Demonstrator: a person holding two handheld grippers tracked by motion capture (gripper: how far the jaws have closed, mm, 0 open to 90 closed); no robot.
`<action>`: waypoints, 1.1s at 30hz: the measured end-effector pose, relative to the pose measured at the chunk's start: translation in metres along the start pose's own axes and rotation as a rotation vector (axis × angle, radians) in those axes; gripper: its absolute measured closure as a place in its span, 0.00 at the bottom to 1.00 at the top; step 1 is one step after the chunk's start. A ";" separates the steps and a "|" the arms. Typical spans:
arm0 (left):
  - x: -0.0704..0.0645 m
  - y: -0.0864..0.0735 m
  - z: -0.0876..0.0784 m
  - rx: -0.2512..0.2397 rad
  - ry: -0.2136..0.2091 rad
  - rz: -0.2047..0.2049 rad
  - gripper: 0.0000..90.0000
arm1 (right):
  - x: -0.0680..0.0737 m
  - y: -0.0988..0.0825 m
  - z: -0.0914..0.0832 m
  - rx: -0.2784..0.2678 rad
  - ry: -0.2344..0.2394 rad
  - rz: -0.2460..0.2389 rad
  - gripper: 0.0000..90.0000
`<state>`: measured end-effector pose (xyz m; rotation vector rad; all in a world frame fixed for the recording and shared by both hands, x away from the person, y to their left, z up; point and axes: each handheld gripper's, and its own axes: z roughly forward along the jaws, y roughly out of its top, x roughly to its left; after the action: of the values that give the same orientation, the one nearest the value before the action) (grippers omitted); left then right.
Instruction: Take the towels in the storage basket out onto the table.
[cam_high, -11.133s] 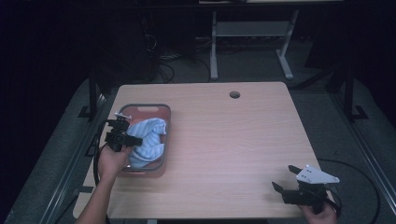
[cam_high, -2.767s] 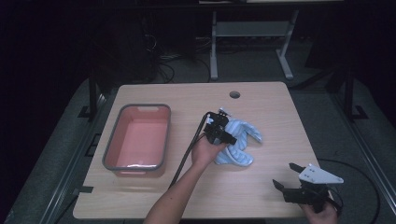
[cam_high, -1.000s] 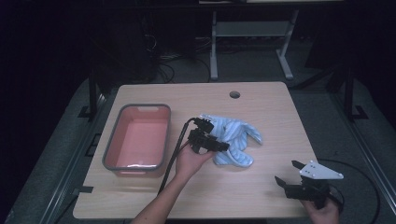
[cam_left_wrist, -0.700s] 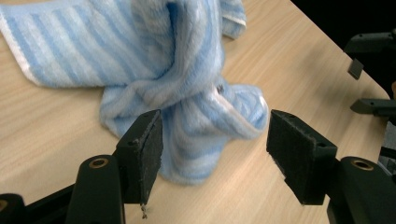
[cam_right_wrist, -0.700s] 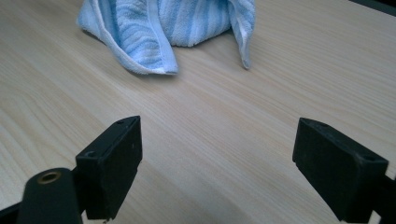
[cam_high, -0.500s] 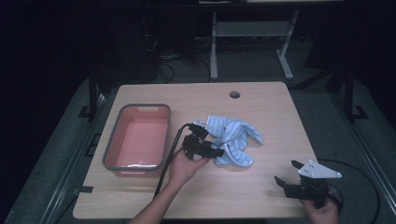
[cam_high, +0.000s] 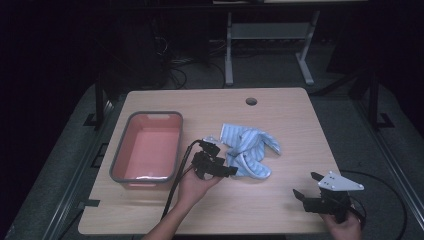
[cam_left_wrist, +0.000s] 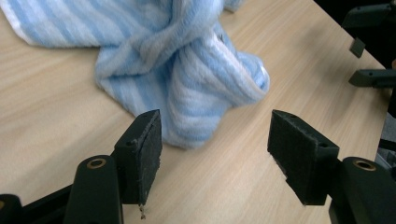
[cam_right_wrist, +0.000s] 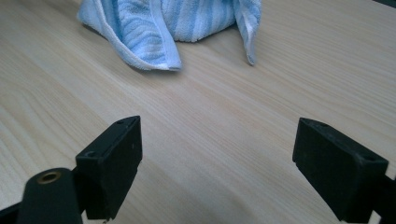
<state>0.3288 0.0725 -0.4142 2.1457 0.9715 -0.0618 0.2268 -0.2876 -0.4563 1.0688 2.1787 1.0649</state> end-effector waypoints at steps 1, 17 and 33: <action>0.000 -0.002 0.000 0.000 -0.003 -0.003 0.38 | 0.000 0.000 0.000 0.003 0.002 0.005 0.17; -0.001 -0.027 -0.003 -0.004 -0.017 -0.011 0.38 | 0.001 -0.001 0.004 0.017 0.005 -0.003 0.17; 0.005 -0.052 -0.009 -0.012 -0.006 -0.024 0.37 | 0.000 -0.002 0.004 0.021 0.002 -0.011 0.17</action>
<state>0.2959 0.1038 -0.4423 2.1220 0.9913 -0.0740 0.2283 -0.2864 -0.4605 1.0649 2.1992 1.0404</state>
